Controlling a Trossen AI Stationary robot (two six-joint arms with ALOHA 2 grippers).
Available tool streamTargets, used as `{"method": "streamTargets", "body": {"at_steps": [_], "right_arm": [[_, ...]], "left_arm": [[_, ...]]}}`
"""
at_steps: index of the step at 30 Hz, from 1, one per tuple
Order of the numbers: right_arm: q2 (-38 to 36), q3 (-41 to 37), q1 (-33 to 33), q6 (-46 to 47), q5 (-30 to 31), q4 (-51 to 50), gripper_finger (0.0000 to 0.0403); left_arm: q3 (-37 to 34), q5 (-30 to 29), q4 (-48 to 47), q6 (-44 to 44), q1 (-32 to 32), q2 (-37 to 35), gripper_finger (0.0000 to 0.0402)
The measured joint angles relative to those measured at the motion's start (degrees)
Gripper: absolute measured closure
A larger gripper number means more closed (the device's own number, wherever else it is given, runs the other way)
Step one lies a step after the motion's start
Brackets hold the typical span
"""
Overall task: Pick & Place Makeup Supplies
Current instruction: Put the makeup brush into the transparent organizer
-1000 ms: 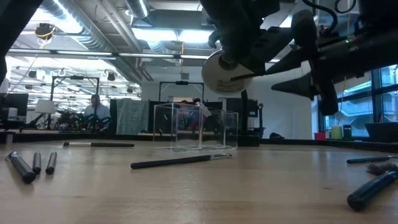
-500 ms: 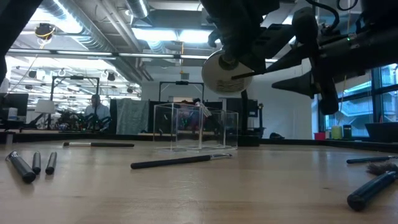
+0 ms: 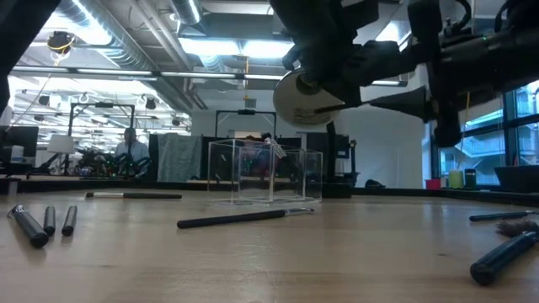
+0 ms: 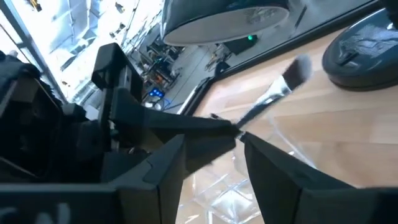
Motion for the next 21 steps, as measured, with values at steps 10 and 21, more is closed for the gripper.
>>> {"method": "streamTargets", "body": {"at_steps": [10, 21], "right_arm": [[0.04, -1.86, -3.05, 2.10, 1.42, -0.37, 0.0259], [0.11, -1.88, -3.28, -1.32, 1.53, 1.01, 0.0301]], "left_arm": [[0.02, 1.33, 2.94, -0.13, 0.01, -0.02, 0.0370], [0.04, 5.69, 3.85, 0.05, 0.85, 0.01, 0.0370]]}}
